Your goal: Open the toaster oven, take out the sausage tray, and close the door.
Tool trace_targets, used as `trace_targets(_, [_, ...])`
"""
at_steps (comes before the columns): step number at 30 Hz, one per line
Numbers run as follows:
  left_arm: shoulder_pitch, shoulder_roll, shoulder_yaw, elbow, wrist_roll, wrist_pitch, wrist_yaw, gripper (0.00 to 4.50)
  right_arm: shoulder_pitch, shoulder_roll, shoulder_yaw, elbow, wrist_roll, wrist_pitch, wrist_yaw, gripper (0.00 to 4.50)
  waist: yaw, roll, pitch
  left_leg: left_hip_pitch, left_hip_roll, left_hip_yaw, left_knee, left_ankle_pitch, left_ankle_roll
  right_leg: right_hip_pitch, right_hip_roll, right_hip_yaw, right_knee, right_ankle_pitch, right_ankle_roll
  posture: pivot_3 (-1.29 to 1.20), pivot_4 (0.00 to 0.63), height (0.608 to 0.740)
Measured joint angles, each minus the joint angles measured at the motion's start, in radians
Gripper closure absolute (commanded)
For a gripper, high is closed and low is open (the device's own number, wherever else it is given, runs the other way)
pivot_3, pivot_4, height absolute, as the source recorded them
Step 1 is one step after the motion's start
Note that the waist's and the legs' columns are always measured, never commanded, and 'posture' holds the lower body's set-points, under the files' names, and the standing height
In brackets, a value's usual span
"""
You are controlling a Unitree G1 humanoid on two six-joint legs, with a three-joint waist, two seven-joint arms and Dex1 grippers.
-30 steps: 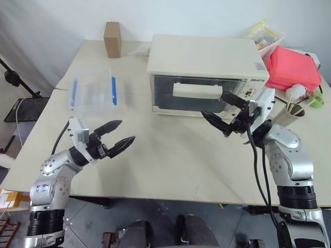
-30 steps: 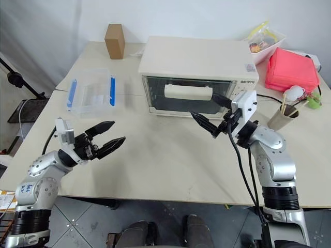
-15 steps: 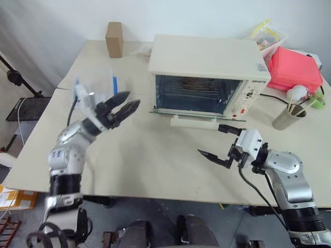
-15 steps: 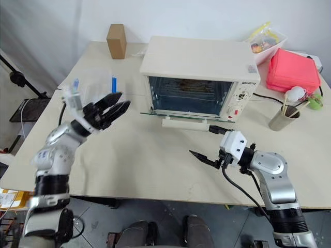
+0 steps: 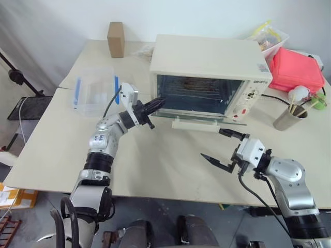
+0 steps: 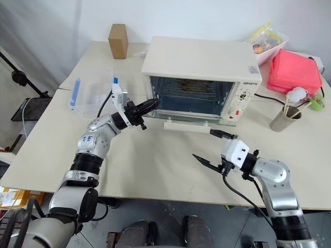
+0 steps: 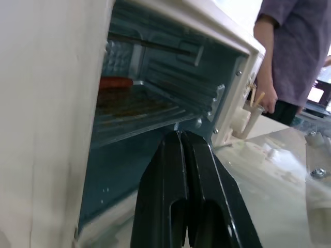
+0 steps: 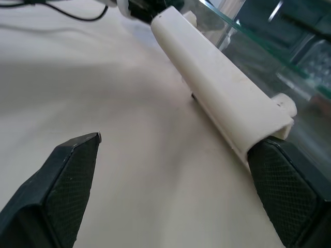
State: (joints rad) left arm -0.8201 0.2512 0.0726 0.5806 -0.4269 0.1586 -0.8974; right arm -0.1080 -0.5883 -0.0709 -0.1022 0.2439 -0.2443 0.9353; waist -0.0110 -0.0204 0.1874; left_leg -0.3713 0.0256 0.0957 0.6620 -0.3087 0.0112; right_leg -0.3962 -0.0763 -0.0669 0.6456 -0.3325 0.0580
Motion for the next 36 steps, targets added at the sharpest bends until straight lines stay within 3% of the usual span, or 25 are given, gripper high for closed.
trace_targets(6, [0.025, 0.061, -0.057, 0.025, 0.053, -0.044, -0.169, 4.47, 0.426, 0.003, -0.218, -0.133, -0.017, -0.014, -0.112, 0.0, 0.033, 0.0, 0.0, 0.0, 0.0, 0.0, 0.0, -0.001, 0.0, 0.001, 0.0, 0.0, -0.002, 0.0, 0.0, 0.0, 0.15, 0.74])
trace_targets(13, [0.113, 0.051, -0.136, -0.018, 0.116, -0.051, -0.224, 4.47, 0.454, 0.004, -0.351, -0.246, -0.022, 0.076, -0.255, 0.0, 0.006, 0.0, 0.0, 0.003, 0.0, 0.001, 0.001, -0.002, 0.0, 0.002, -0.001, 0.003, 0.002, 0.001, 0.001, 0.0, 0.15, 0.74])
trace_targets(18, [0.176, 0.056, -0.121, -0.083, 0.142, -0.076, -0.158, 4.47, 0.257, -0.037, -0.288, -0.339, 0.013, 0.32, -0.316, 0.0, 0.0, 0.0, 0.0, 0.003, 0.001, 0.001, 0.001, -0.002, 0.0, 0.001, -0.001, 0.003, 0.002, 0.0, 0.001, 0.0, 0.15, 0.74])
trace_targets(22, [0.227, 0.063, -0.096, -0.16, 0.127, -0.045, -0.125, 3.63, 0.026, -0.043, -0.113, -0.352, -0.025, 0.437, -0.327, 0.0, 0.001, 0.0, 0.0, 0.002, 0.0, 0.0, 0.001, -0.001, 0.0, 0.0, -0.001, 0.002, 0.002, 0.0, 0.0, 0.0, 0.15, 0.74])
trace_targets(27, [0.307, 0.075, -0.028, -0.287, 0.091, -0.026, -0.054, 2.05, -0.302, 0.023, 0.129, -0.133, -0.288, 0.39, -0.438, 0.0, 0.0, 0.0, 0.0, 0.0, 0.0, 0.0, 0.001, -0.001, 0.0, -0.002, -0.001, 0.001, 0.002, 0.0, 0.0, 0.0, 0.15, 0.74])
trace_targets(28, [0.313, 0.076, -0.023, -0.299, 0.085, -0.018, -0.05, 1.97, -0.318, 0.029, 0.148, -0.11, -0.309, 0.382, -0.446, 0.0, 0.002, 0.0, 0.0, -0.001, 0.0, 0.0, 0.001, -0.001, 0.0, -0.002, -0.001, 0.001, 0.002, 0.0, 0.0, 0.0, 0.15, 0.74])
trace_targets(29, [0.316, 0.077, -0.015, -0.313, 0.076, -0.009, -0.042, 1.55, -0.322, 0.036, 0.173, -0.086, -0.339, 0.372, -0.453, 0.0, 0.014, 0.0, 0.0, -0.002, 0.0, -0.002, 0.001, -0.001, 0.001, -0.002, -0.001, 0.0, 0.002, 0.0, 0.0, 0.0, 0.15, 0.74])
trace_targets(30, [0.331, 0.09, 0.002, -0.332, 0.069, 0.004, -0.033, 1.52, -0.341, 0.047, 0.206, -0.052, -0.374, 0.36, -0.466, 0.0, 0.015, 0.0, 0.0, -0.004, 0.0, -0.001, 0.002, -0.002, 0.003, -0.002, -0.001, 0.0, 0.003, 0.001, 0.001, 0.0, 0.15, 0.74])
trace_targets(31, [0.397, 0.11, 0.035, -0.404, 0.04, 0.04, -0.01, 1.26, -0.515, 0.091, 0.304, 0.157, -0.505, 0.314, -0.534, 0.0, -0.022, 0.0, 0.0, -0.003, -0.001, 0.005, 0.004, -0.003, 0.005, -0.002, -0.003, 0.002, 0.002, 0.002, 0.004, 0.0, 0.15, 0.74])
trace_targets(33, [0.436, 0.106, 0.036, -0.465, 0.021, 0.052, 0.0, 0.72, -0.656, 0.125, 0.362, 0.336, -0.603, 0.316, -0.581, 0.0, -0.03, 0.0, 0.0, -0.002, -0.001, 0.005, 0.004, -0.002, 0.006, -0.002, -0.003, 0.002, 0.002, 0.002, 0.004, 0.0, 0.15, 0.74])
trace_targets(36, [0.475, 0.103, 0.043, -0.539, -0.008, 0.054, 0.013, 0.72, -0.782, 0.183, 0.405, 0.549, -0.684, 0.296, -0.675, 0.0, -0.028, 0.0, 0.0, -0.002, 0.0, 0.003, 0.002, -0.001, 0.004, -0.003, -0.003, 0.001, 0.006, 0.002, 0.003, 0.0, 0.15, 0.74])
